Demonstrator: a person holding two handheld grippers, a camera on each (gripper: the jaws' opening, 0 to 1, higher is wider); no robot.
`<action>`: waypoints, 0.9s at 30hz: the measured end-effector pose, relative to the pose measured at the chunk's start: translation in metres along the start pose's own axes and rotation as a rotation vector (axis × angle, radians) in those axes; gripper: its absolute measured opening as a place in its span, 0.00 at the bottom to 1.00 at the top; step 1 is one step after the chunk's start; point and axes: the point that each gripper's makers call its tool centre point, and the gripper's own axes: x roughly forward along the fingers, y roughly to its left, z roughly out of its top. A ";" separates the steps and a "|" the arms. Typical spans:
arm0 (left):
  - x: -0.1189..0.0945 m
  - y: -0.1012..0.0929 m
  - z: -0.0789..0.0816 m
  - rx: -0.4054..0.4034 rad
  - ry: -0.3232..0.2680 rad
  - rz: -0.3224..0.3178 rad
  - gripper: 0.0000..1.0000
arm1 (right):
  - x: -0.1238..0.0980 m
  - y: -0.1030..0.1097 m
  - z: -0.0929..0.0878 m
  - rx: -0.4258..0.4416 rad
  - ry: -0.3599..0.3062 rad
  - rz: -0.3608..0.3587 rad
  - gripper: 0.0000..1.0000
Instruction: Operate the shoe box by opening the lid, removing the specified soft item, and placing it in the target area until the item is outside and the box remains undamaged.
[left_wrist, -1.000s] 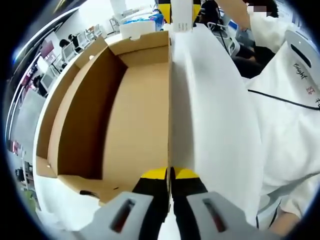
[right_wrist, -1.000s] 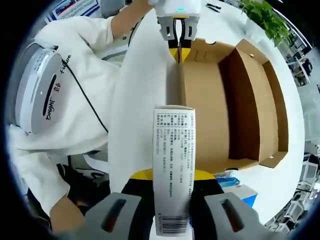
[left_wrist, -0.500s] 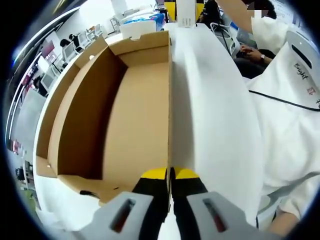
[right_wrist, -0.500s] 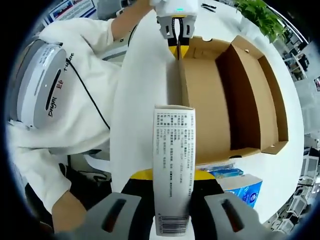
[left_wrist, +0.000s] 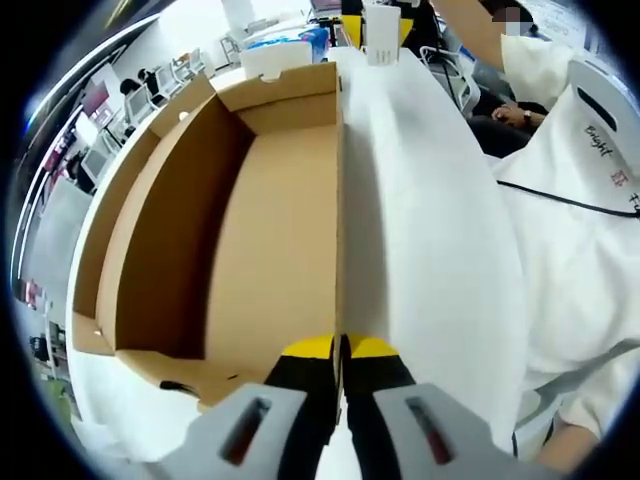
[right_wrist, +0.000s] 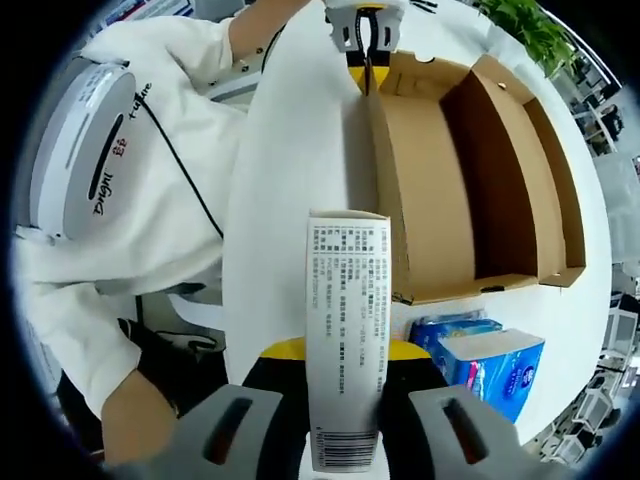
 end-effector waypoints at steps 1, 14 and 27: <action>0.000 0.000 0.000 0.000 0.001 0.001 0.01 | 0.000 0.000 0.000 -0.001 0.001 0.001 0.22; 0.000 0.001 0.000 0.002 0.001 0.002 0.02 | 0.012 -0.006 -0.010 0.007 0.020 -0.028 0.22; 0.001 0.001 -0.001 0.001 0.000 0.003 0.02 | 0.029 -0.003 -0.017 -0.015 0.020 -0.021 0.22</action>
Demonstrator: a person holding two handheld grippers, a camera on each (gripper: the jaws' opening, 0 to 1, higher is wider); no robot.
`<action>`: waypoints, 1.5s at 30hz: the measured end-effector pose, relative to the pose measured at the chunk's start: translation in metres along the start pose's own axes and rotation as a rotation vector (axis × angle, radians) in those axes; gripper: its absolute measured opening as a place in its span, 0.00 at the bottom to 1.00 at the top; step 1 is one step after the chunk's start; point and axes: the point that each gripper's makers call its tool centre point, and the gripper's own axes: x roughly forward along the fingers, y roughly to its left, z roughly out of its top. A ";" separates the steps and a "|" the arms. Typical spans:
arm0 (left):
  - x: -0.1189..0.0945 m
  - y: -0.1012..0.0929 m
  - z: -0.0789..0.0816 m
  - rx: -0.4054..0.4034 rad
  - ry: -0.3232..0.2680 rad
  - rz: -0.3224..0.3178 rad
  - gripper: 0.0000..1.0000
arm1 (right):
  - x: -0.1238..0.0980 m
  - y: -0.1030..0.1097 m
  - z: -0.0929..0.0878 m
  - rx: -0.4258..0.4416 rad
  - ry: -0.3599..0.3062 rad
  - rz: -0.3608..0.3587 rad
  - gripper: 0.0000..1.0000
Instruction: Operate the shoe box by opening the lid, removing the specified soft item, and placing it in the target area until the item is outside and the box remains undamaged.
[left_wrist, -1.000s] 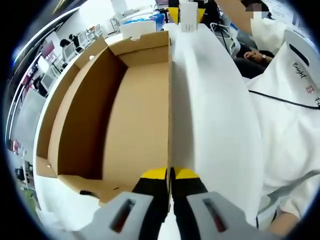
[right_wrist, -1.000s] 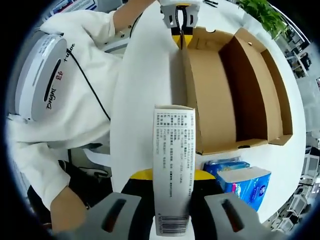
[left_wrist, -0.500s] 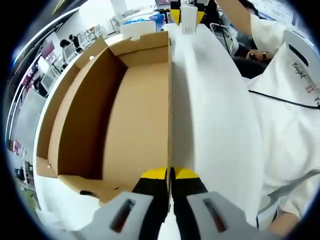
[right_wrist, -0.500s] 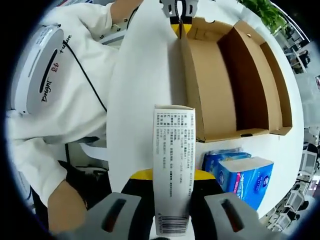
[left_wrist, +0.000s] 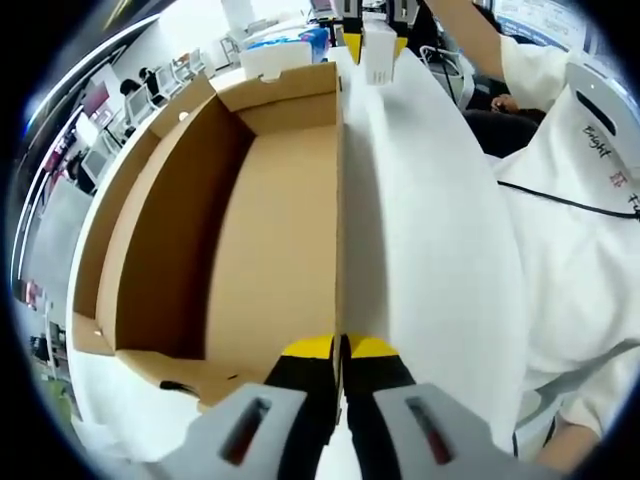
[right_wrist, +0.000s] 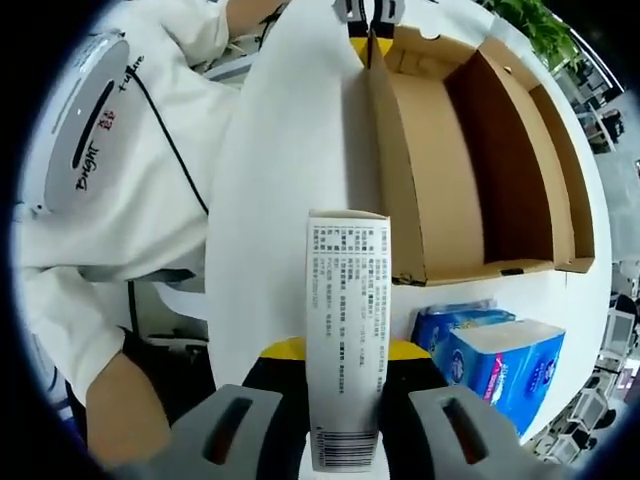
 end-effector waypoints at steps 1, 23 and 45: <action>0.000 0.000 0.000 0.000 0.000 0.000 0.02 | 0.000 0.000 0.001 -0.016 -0.001 -0.005 0.22; 0.000 -0.001 0.001 0.001 -0.003 0.007 0.02 | 0.016 -0.002 -0.009 -0.013 -0.006 -0.007 0.22; -0.001 -0.002 0.001 0.010 -0.006 0.007 0.01 | 0.023 -0.001 -0.049 0.069 0.059 0.004 0.22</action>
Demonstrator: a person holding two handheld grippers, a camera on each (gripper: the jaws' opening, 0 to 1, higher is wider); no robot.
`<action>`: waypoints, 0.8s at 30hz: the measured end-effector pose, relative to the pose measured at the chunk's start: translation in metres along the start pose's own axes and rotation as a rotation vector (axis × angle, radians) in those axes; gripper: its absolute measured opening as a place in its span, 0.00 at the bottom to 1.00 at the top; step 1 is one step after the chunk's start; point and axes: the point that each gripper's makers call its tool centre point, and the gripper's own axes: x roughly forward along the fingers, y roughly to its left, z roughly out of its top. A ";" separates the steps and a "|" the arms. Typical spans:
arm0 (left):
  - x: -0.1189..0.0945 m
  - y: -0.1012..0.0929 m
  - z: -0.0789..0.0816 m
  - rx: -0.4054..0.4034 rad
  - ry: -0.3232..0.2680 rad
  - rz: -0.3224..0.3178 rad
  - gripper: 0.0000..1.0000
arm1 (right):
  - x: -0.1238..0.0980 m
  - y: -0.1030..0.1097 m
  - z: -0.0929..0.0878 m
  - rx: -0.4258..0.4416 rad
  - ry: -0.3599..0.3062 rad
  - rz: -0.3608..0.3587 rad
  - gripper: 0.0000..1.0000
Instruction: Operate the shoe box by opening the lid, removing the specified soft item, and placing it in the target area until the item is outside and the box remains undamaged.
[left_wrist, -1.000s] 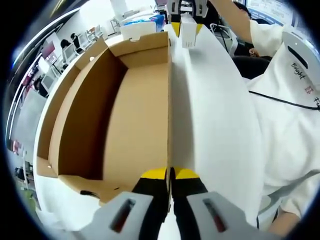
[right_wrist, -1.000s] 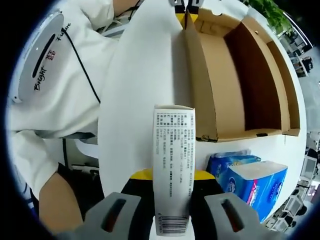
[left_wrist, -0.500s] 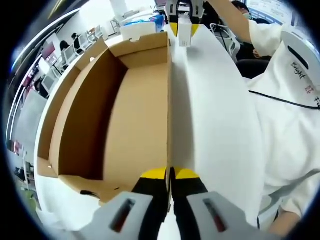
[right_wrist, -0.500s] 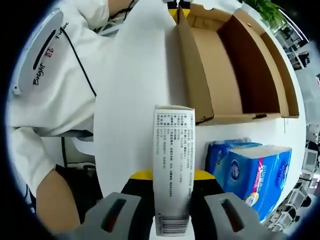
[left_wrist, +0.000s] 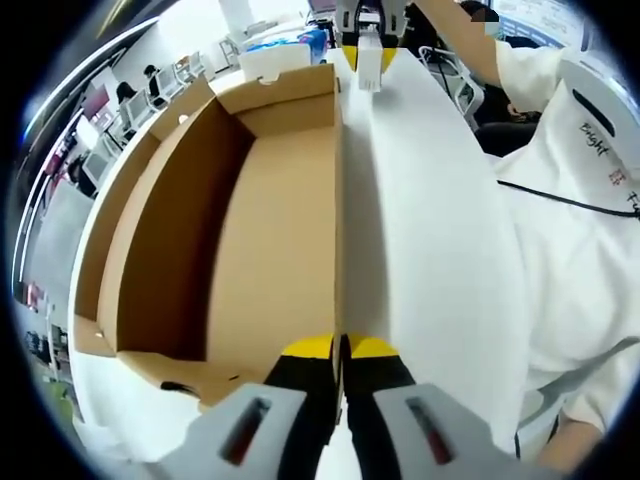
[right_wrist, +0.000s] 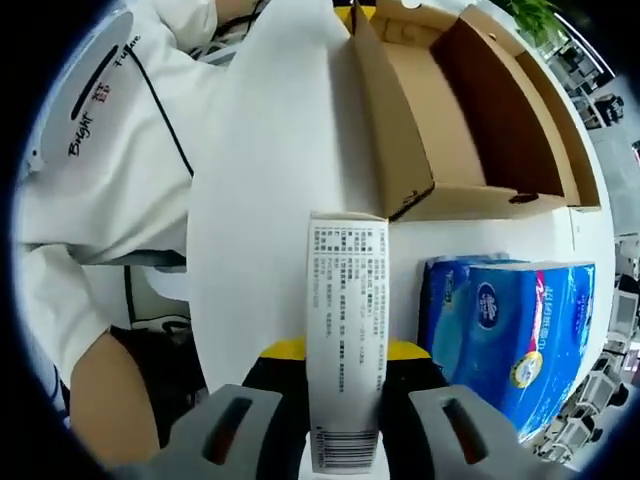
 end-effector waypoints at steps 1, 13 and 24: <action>0.000 0.000 0.000 -0.001 0.001 -0.002 0.01 | 0.000 -0.002 0.001 -0.014 0.016 -0.013 0.22; 0.000 0.001 0.000 -0.005 0.003 -0.007 0.01 | 0.012 -0.005 -0.015 0.008 -0.002 -0.031 0.22; 0.000 0.002 0.000 -0.006 0.004 -0.009 0.01 | 0.022 -0.004 -0.018 -0.006 0.033 -0.012 0.22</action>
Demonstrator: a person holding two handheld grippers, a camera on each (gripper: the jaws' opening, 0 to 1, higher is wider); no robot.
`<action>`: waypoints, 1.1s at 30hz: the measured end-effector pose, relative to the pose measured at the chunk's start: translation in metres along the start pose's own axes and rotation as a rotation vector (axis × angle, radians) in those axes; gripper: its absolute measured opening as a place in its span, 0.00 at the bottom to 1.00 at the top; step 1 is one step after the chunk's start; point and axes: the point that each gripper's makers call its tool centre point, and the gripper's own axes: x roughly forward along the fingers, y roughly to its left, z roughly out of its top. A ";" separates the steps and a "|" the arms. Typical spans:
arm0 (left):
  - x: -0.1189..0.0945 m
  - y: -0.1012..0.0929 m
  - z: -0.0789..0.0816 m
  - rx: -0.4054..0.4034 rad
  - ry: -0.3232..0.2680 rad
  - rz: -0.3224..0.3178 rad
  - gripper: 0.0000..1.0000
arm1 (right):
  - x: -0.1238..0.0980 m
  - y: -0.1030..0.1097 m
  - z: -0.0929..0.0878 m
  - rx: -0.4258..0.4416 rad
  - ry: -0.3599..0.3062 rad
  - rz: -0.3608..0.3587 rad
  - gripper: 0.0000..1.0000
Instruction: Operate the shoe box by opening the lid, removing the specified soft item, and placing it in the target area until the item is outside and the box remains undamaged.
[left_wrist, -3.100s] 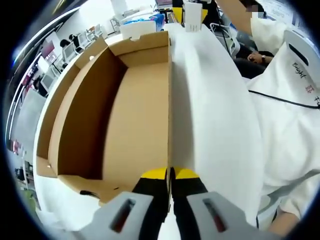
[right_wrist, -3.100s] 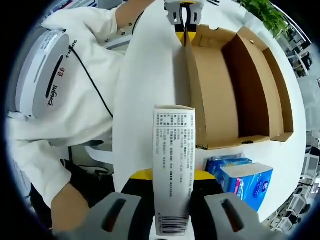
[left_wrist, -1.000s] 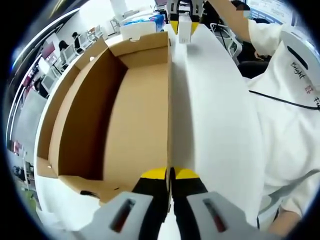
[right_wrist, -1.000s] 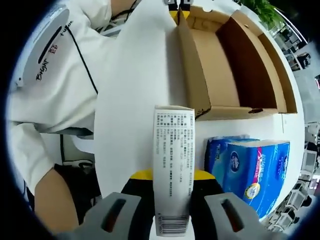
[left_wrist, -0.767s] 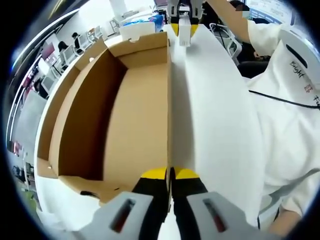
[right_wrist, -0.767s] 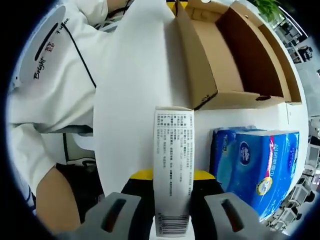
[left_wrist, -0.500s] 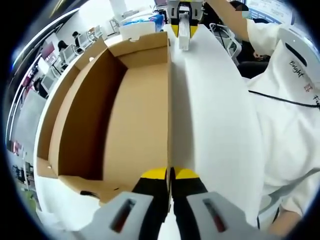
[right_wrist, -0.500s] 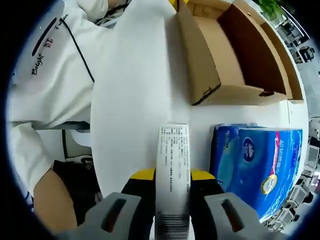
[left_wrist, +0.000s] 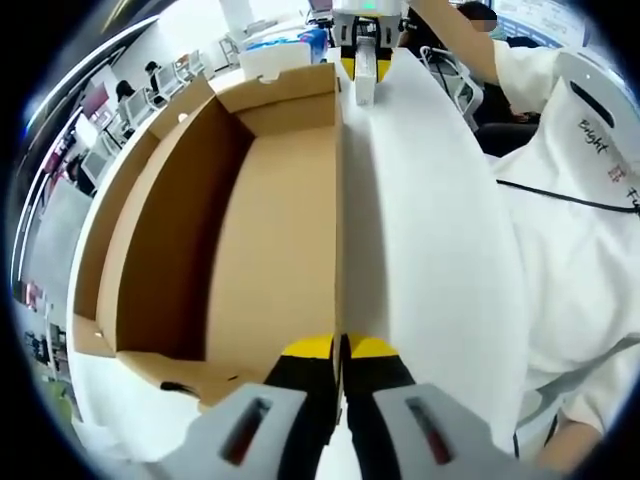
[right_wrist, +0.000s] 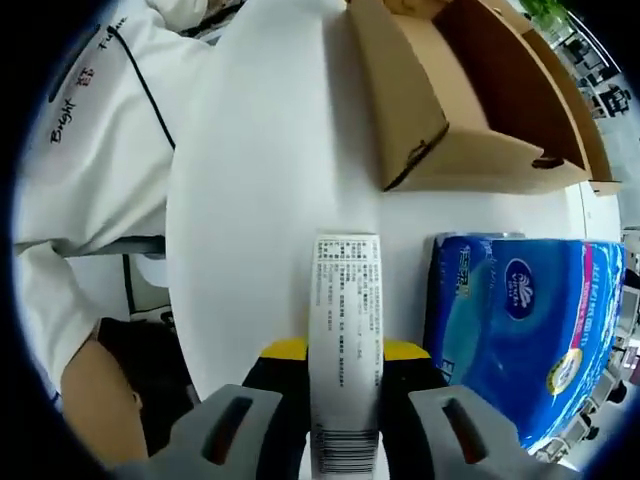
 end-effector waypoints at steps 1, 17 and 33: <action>0.000 0.000 0.000 0.000 0.000 0.000 0.01 | 0.001 0.000 0.000 -0.001 -0.004 -0.001 0.22; 0.000 0.000 0.000 0.002 0.001 0.002 0.01 | 0.015 -0.005 -0.006 0.010 -0.013 0.031 0.22; 0.000 0.001 0.000 0.003 -0.001 0.001 0.02 | 0.007 -0.012 -0.004 -0.008 -0.037 -0.003 0.23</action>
